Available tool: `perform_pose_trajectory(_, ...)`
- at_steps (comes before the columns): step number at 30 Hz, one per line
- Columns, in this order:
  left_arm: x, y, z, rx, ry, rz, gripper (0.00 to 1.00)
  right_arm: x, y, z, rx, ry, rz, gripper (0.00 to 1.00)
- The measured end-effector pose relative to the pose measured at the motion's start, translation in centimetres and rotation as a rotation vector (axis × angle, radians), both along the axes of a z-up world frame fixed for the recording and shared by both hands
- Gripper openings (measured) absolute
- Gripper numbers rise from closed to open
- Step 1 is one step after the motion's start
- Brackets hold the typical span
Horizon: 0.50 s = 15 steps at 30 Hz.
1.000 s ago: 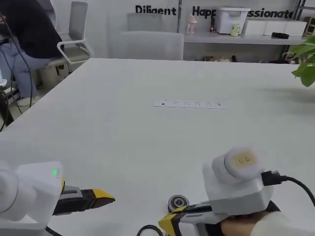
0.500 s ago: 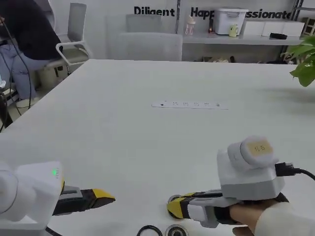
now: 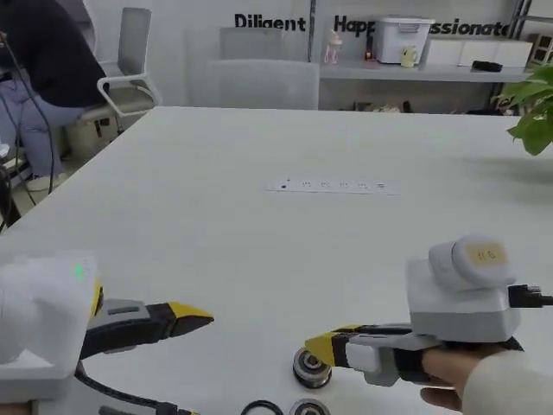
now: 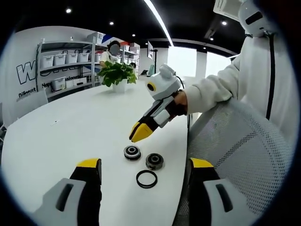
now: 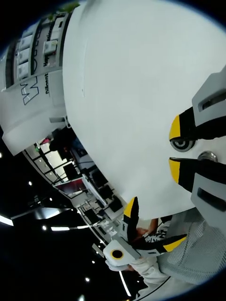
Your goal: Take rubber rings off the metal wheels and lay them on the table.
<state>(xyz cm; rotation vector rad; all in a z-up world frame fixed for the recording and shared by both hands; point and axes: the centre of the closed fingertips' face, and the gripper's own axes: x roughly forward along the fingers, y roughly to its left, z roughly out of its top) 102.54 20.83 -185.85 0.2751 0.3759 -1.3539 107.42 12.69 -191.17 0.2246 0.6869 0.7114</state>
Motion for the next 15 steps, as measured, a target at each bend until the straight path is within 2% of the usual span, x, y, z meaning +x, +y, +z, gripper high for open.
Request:
perform_pose_trajectory(3, -0.2, -0.4, 1.1, -0.006, -0.003, -0.024, 0.74, 0.2, -0.4, -0.2, -0.008, 0.002, -0.01, 0.13)
perform_pose_trajectory(6, -0.4, -1.1, 2.7, -0.018, -0.027, -0.058, 0.75, 0.3, -1.0, -0.5, -0.012, 0.008, -0.021, 0.14)
perform_pose_trajectory(10, -0.3, -1.8, 3.6, 0.008, -0.062, -0.1, 0.76, 0.4, -1.7, -0.8, -0.019, 0.014, -0.038, 0.15)
perform_pose_trajectory(15, 0.7, -3.3, 5.0, -0.001, -0.089, -0.136, 0.76, 0.5, -2.1, -1.0, -0.033, 0.011, -0.037, 0.17)
